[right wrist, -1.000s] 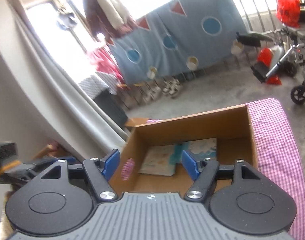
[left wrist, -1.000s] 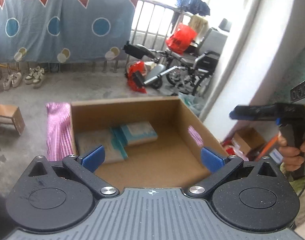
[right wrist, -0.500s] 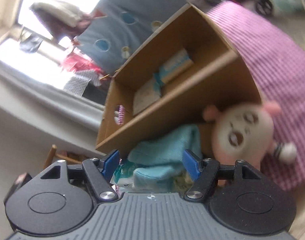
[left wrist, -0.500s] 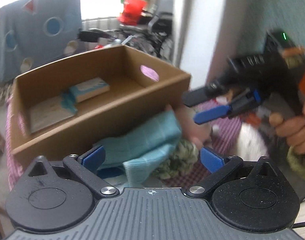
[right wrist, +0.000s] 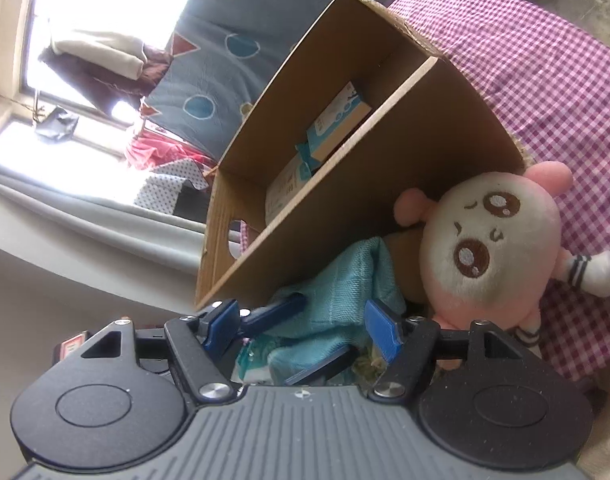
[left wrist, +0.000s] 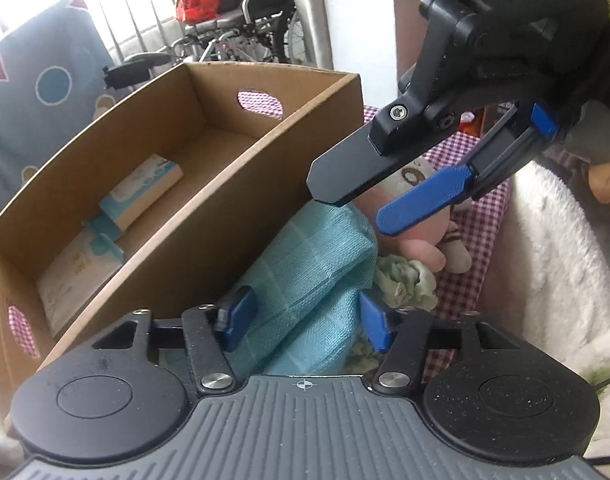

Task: Organize soft objects
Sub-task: 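Grasp the blue towel with both grippers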

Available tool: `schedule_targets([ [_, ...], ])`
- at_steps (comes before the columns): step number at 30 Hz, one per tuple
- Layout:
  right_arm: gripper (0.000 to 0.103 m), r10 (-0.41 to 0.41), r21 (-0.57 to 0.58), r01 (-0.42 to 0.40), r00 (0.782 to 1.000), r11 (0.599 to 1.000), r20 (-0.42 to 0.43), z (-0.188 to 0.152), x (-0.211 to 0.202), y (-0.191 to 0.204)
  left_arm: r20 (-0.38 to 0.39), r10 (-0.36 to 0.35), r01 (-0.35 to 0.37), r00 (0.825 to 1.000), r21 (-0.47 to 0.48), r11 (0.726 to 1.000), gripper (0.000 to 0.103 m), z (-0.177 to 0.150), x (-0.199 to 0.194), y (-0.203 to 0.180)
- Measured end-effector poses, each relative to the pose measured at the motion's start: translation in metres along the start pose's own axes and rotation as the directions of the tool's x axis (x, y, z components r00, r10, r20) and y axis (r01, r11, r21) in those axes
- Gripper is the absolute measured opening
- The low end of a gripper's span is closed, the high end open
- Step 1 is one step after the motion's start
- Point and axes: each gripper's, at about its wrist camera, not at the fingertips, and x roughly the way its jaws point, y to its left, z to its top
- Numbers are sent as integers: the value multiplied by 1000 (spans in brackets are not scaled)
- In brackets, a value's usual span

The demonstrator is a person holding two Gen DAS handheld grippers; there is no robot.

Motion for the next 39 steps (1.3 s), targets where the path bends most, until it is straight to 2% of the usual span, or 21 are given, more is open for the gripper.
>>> schedule_targets([
  [4, 72, 28, 21, -28, 1000, 999, 8, 1, 0, -7, -17, -3, 4, 1000, 12, 1000, 53, 2, 4, -2],
  [7, 72, 43, 46, -43, 999, 998, 10, 2, 1, -12, -57, -3, 5, 998, 38, 999, 58, 5, 11, -10],
  [10, 72, 53, 62, -54, 999, 997, 10, 1, 1, -16, -63, 7, -3, 998, 58, 998, 59, 5, 15, -13],
  [13, 72, 58, 62, -59, 998, 996, 13, 0, 0, -17, -57, 2, -1, 998, 18, 1000, 47, 7, 15, -8],
  [15, 72, 64, 68, -65, 998, 996, 18, -1, 0, -19, -45, 0, -1, 999, -13, 1000, 27, 7, 13, -3],
  [18, 72, 70, 78, -72, 997, 994, 29, -2, -1, -20, -13, 0, -1, 1000, -48, 999, 16, 6, 6, 3],
  [20, 72, 77, 88, -80, 996, 993, 39, -2, -2, -23, 8, 7, -6, 1000, -75, 997, 14, 5, 0, 8],
  [29, 72, 142, 137, -150, 988, 979, 62, -1, 6, -22, 114, -25, 54, 993, -260, 964, 13, -15, -35, 36],
  [33, 73, 120, 148, -123, 992, 981, 30, 1, 24, -13, 141, -27, 65, 990, -276, 959, 13, -24, -42, 34],
  [37, 73, 72, 114, -71, 997, 991, -6, 2, 39, -2, 151, -15, 53, 988, -252, 966, 13, -31, -44, 27],
  [39, 72, 44, 90, -44, 999, 995, 2, 1, 41, 4, 158, -11, 49, 987, -238, 970, 13, -33, -45, 22],
])
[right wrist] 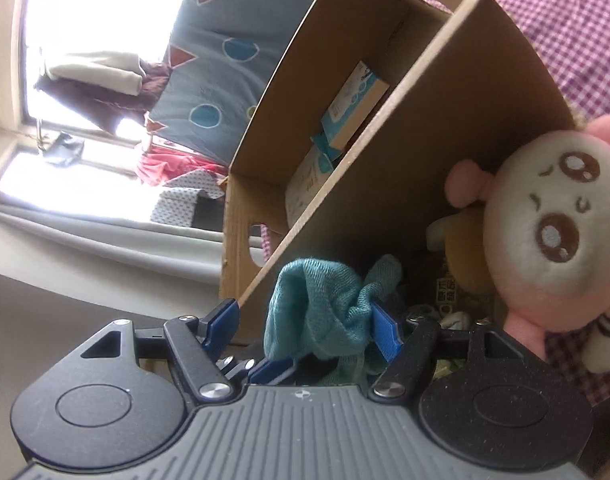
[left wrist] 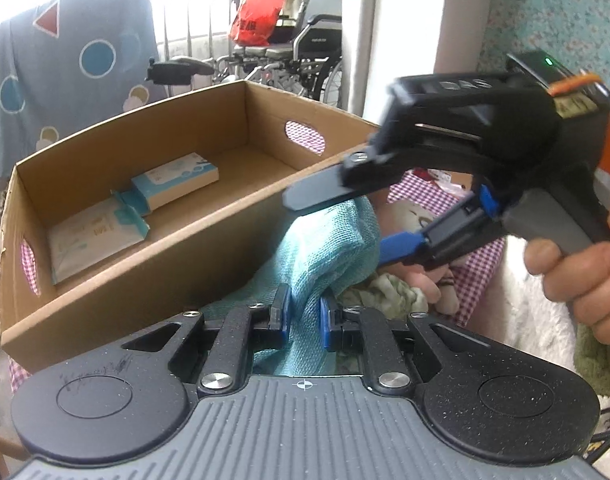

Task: Organize soft objects
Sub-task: 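Grasp the blue towel with both grippers, then lift the towel with the left gripper while the right gripper releases it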

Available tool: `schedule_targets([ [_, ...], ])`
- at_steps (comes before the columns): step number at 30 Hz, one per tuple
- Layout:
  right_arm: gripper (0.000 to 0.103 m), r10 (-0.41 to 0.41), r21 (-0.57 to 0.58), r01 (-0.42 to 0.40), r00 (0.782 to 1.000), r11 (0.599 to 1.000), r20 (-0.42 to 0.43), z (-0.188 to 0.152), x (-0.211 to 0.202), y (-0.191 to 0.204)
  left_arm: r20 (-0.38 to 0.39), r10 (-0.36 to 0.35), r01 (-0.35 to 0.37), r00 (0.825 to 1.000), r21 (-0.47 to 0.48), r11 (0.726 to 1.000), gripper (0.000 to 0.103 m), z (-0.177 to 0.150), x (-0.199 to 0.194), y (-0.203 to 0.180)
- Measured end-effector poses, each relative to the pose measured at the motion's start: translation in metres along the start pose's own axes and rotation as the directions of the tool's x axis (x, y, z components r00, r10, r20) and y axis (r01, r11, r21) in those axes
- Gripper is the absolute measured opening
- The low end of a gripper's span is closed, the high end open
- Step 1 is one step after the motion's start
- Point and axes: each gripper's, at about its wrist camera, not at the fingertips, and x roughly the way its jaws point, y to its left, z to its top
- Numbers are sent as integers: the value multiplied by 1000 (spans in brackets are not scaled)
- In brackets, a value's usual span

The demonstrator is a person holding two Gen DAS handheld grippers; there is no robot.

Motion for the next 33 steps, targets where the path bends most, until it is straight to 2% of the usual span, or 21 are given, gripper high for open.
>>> schedule_targets([
  [5, 41, -55, -44, 56, 998, 997, 17, -6, -1, 6, 12, 12, -12, 1000, 20, 1000, 17, -8, -3, -5],
  [7, 35, -52, -29, 52, 999, 998, 16, -7, -2, 2, 17, 9, -9, 1000, 22, 1000, 25, -9, -4, -5],
  [9, 32, -52, -22, 53, 998, 998, 20, -8, -3, 0, 21, 8, -9, 1000, 30, 1000, 44, -10, -5, -8],
  [11, 31, -48, -26, 48, 999, 998, 20, -9, -5, 1, 24, 9, -10, 1000, 50, 999, 58, -11, -5, -12],
  [12, 31, -45, -33, 45, 999, 998, 18, -10, -5, 2, 25, 15, -17, 1000, 63, 998, 60, -10, -3, -14],
  [16, 31, -40, -62, 41, 999, 997, 11, -14, -7, 8, 31, 70, -73, 997, 98, 993, 60, -8, 1, -22],
  [19, 31, -32, -81, 33, 999, 996, 3, -17, -8, 14, 43, 103, -107, 994, 109, 988, 54, -7, 0, -25],
  [22, 31, -26, -104, 25, 1000, 994, -8, -20, -9, 22, 53, 128, -134, 990, 115, 984, 44, -8, -2, -24],
  [24, 32, -20, -118, 18, 1000, 993, -18, -20, -9, 26, 61, 151, -157, 987, 111, 981, 29, -8, -5, -22],
  [26, 33, -11, -129, 7, 1000, 992, -29, -19, -6, 30, 68, 167, -173, 984, 83, 981, 21, -7, -10, -18],
  [28, 33, 3, -151, -8, 999, 989, -35, -20, -6, 37, 85, 165, -168, 983, 36, 985, 18, -5, -19, -10],
  [30, 38, 36, -175, -42, 999, 984, -38, -19, -9, 43, 108, 155, -155, 982, -7, 988, 17, 0, -31, -3],
  [33, 53, 107, -208, -108, 994, 972, -15, -16, -20, 53, 153, 124, -116, 980, -62, 991, 16, 10, -50, 8],
])
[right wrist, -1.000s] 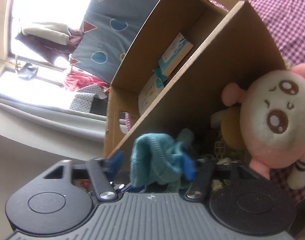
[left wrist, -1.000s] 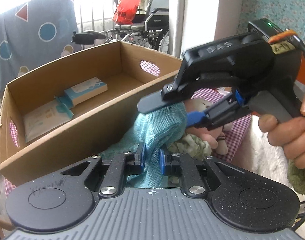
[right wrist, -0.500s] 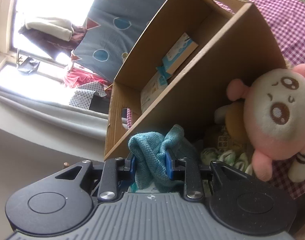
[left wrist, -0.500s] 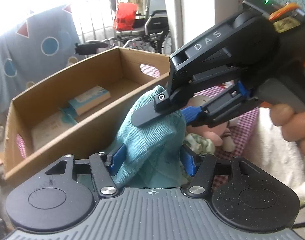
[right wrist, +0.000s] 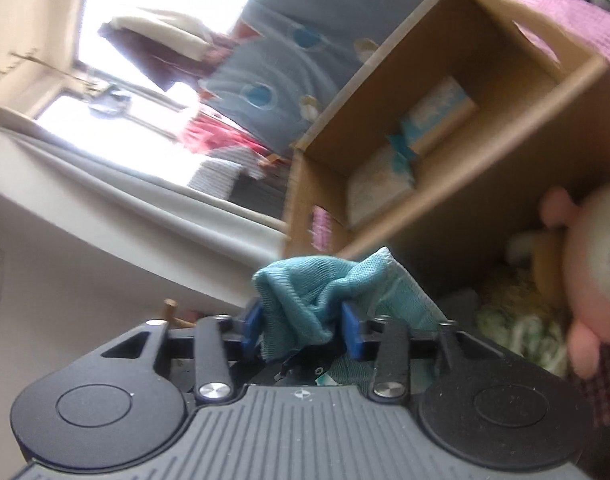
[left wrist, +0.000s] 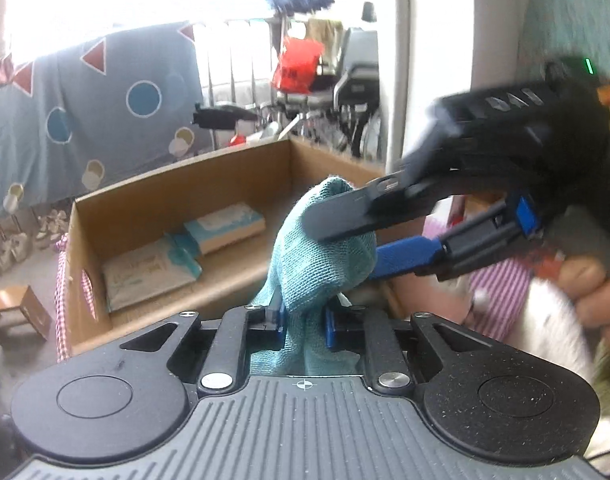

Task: Organize soft objects
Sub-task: 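Lift the towel with the left gripper while the right gripper releases it, then lower the blue towel into the box with the left gripper and open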

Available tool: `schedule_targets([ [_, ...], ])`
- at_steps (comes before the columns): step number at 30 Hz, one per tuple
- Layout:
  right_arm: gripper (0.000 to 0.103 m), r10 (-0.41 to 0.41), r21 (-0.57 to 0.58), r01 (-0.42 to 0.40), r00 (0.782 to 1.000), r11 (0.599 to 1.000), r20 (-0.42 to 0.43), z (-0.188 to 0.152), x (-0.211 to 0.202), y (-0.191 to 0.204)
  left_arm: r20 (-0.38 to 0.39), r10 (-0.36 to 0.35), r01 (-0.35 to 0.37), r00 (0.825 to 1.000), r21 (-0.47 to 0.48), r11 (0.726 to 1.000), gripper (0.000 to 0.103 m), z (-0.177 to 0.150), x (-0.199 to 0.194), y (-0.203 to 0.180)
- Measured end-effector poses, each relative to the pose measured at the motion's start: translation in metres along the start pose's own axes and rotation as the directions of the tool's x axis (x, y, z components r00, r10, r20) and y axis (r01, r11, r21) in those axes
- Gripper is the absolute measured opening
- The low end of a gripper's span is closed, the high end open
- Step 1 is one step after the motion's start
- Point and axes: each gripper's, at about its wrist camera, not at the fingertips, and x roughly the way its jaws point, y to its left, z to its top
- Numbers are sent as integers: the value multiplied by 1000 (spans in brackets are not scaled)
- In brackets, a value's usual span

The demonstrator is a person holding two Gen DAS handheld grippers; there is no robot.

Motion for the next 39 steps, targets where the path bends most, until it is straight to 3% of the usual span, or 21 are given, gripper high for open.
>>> schedule_targets([
  [3, 63, 35, -34, -33, 997, 999, 71, 5, -16, 8, 27, -25, 27, 999, -55, 998, 16, 18, -12, 13],
  [7, 68, 93, -16, -92, 986, 996, 139, 5, -37, 0, 59, -77, 84, 995, -132, 988, 16, 43, -22, 27],
  [14, 68, 89, 53, -99, 983, 994, 163, 4, -45, -25, 132, -146, 175, 981, -246, 953, 16, 89, -15, 49],
  [17, 68, 93, 61, -105, 980, 993, 175, 4, -46, -31, 134, -89, 121, 987, -251, 960, 16, 110, -6, 60],
  [19, 68, 89, 65, -102, 980, 993, 180, 3, -49, -36, 112, -16, 40, 994, -213, 976, 16, 124, 2, 65],
  [23, 68, 72, 75, -87, 979, 993, 189, 7, -51, -46, -54, 103, -106, 993, -66, 992, 16, 140, 35, 71],
  [26, 68, 70, 89, -88, 979, 992, 190, 12, -50, -58, -240, 201, -183, 950, 97, 978, 16, 133, 83, 68],
  [29, 68, 69, 104, -89, 980, 991, 187, 18, -45, -70, -397, 275, -181, 876, 259, 949, 16, 114, 136, 61],
  [33, 68, 62, 105, -82, 982, 991, 181, 21, -44, -79, -533, 362, -115, 765, 440, 890, 16, 80, 192, 49],
  [35, 68, 57, 104, -78, 981, 991, 185, 22, -46, -82, -558, 416, -87, 718, 522, 848, 16, 65, 204, 45],
  [36, 68, 55, 104, -76, 980, 992, 190, 22, -49, -82, -564, 430, -73, 705, 545, 835, 16, 59, 205, 45],
  [37, 68, 54, 104, -75, 979, 992, 196, 22, -50, -83, -579, 435, -64, 689, 549, 833, 17, 55, 209, 46],
  [39, 68, 53, 109, -77, 978, 991, 203, 21, -53, -86, -626, 415, -54, 661, 511, 858, 23, 54, 218, 53],
])
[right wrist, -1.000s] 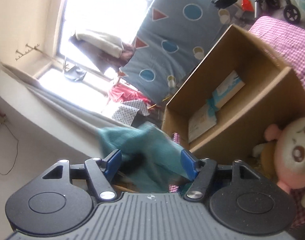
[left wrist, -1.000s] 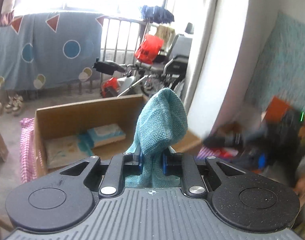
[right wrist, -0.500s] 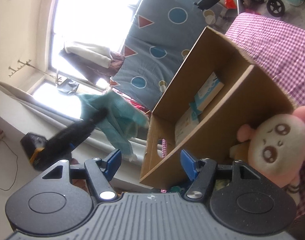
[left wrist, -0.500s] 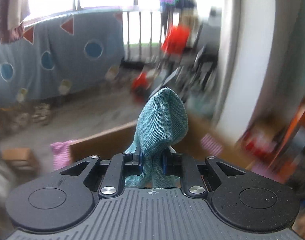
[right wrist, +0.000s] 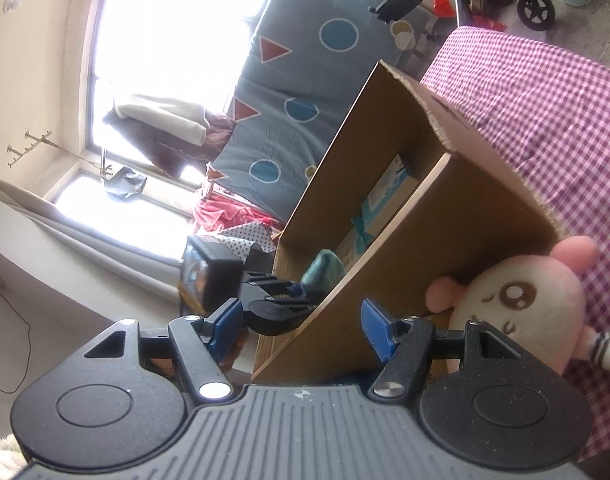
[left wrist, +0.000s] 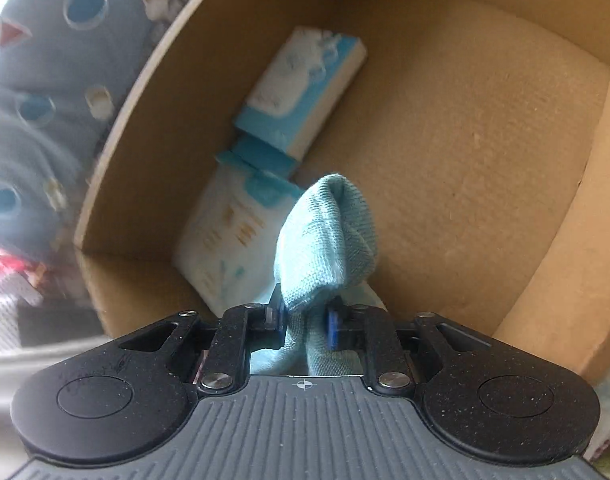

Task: Organize soft objects
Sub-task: 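Lower the blue towel into the box with the left gripper and open, then grasp the towel inside the box with the right gripper and tuck it down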

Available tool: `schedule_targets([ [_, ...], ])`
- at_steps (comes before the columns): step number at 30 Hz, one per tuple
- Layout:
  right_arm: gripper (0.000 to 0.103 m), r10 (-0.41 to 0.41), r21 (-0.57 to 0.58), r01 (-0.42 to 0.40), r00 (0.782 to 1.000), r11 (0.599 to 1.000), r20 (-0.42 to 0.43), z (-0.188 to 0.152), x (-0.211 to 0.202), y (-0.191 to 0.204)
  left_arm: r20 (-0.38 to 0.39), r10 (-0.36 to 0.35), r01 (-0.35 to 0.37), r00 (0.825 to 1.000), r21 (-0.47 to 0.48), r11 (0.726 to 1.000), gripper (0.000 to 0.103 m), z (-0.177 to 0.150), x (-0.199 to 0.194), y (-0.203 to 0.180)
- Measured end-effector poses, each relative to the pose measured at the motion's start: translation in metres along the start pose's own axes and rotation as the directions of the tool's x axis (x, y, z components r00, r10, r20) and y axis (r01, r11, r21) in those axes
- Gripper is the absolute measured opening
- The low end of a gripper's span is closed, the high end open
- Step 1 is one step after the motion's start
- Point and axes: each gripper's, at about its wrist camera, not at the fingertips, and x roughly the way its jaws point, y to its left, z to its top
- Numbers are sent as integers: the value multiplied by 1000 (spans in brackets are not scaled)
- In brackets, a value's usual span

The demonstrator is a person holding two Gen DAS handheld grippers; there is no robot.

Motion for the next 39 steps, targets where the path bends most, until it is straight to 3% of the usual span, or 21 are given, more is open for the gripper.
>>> schedule_targets([
  [1, 68, -2, 4, 2, 1000, 1000, 1, 0, -1, -1, -5, -33, 33, 999, -23, 999, 24, 0, 1, 4],
  [3, 68, -12, 9, 12, 1000, 1000, 0, -1, -2, -2, 10, -105, 106, 994, -76, 992, 45, -3, -2, 13],
  [4, 68, -17, 8, 17, 1000, 1000, -2, -1, -2, -2, 29, -135, 137, 990, -118, 984, 49, -7, -6, 20],
  [8, 68, -25, -9, 25, 1000, 1000, -8, -1, -3, 5, 180, -207, 250, 962, -268, 930, 73, -24, -42, 47],
  [11, 68, -28, -48, 27, 999, 998, -15, 1, -3, 20, 303, -213, 318, 929, -359, 877, 76, -50, -76, 69],
  [15, 68, -26, -140, 19, 998, 990, -49, 8, 3, 53, 469, -163, 388, 868, -436, 812, 87, -93, -117, 84],
  [18, 68, -26, -191, 5, 994, 981, -109, 18, 19, 82, 586, -86, 426, 806, -472, 772, 99, -139, -143, 84],
  [20, 68, -33, -210, -2, 986, 978, -161, 26, 36, 100, 638, -13, 435, 770, -508, 743, 99, -172, -154, 76],
  [23, 68, -84, -249, 17, 962, 968, -260, 39, 79, 125, 680, 80, 442, 729, -556, 704, 100, -220, -160, 62],
  [26, 68, -201, -362, 74, 923, 929, -327, 49, 134, 153, 686, 135, 450, 715, -599, 662, 100, -251, -159, 50],
  [30, 66, -349, -480, 130, 847, 868, -401, 52, 225, 176, 681, 173, 469, 712, -644, 604, 100, -279, -137, 36],
  [33, 53, -501, -594, 212, 780, 776, -376, 45, 293, 174, 693, 150, 528, 706, -655, 541, 100, -297, -123, 39],
  [36, 49, -600, -614, 282, 692, 737, -402, 37, 339, 146, 700, 132, 566, 702, -661, 492, 100, -310, -116, 44],
  [39, 49, -667, -630, 304, 569, 714, -481, 23, 354, 112, 693, 148, 564, 706, -675, 476, 100, -321, -110, 50],
])
